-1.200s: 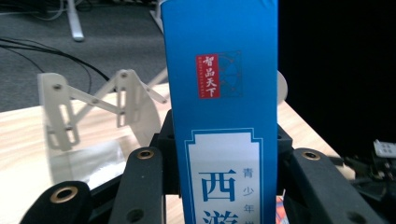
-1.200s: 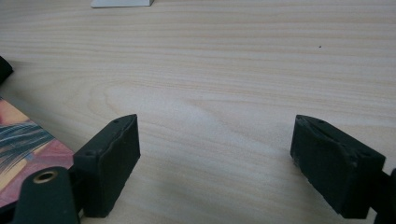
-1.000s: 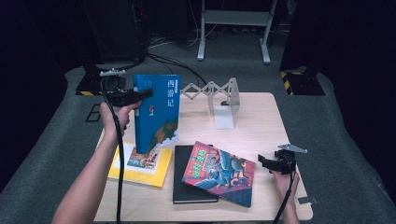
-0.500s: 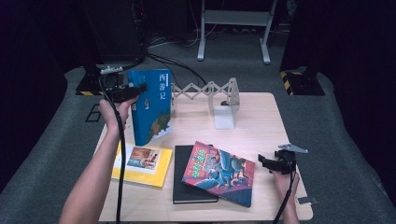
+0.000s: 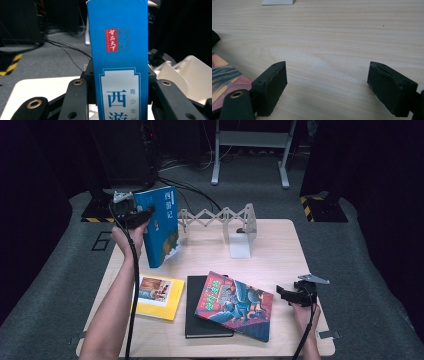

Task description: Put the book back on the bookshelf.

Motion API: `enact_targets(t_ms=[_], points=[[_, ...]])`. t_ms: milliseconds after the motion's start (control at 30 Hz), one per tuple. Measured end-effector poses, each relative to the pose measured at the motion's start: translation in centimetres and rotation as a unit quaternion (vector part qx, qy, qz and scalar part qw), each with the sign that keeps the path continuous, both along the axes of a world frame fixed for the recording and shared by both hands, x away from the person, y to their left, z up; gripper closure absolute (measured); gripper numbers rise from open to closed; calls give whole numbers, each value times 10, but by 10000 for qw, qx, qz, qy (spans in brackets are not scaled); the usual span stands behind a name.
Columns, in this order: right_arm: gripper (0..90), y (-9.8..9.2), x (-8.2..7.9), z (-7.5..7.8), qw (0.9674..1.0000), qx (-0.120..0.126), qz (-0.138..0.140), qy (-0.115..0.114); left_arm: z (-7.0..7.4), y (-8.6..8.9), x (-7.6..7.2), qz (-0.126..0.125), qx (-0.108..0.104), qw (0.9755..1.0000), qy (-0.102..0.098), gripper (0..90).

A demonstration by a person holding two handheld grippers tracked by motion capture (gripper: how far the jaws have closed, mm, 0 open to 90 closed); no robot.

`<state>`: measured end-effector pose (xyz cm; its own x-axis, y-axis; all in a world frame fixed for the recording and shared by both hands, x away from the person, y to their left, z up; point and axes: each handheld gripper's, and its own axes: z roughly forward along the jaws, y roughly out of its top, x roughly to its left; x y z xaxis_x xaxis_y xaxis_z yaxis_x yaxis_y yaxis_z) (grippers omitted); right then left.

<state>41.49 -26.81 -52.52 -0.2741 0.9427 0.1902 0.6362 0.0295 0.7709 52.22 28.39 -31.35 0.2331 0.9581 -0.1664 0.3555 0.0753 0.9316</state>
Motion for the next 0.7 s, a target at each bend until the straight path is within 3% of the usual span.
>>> enact_targets(t_ms=[267,500,600,700], points=[[156,0,0,0,10000,19,-6,-28,-16,-9,8,183,92,9997,-121,619],[156,-1,0,0,10000,6,9,-54,-33,-22,14,302,154,9986,-404,619],[155,-1,-1,0,10000,27,9,-71,-46,-26,12,225,199,9986,-429,619],[155,0,-1,0,10000,39,-12,-39,-46,-29,7,162,200,9986,-468,618]])
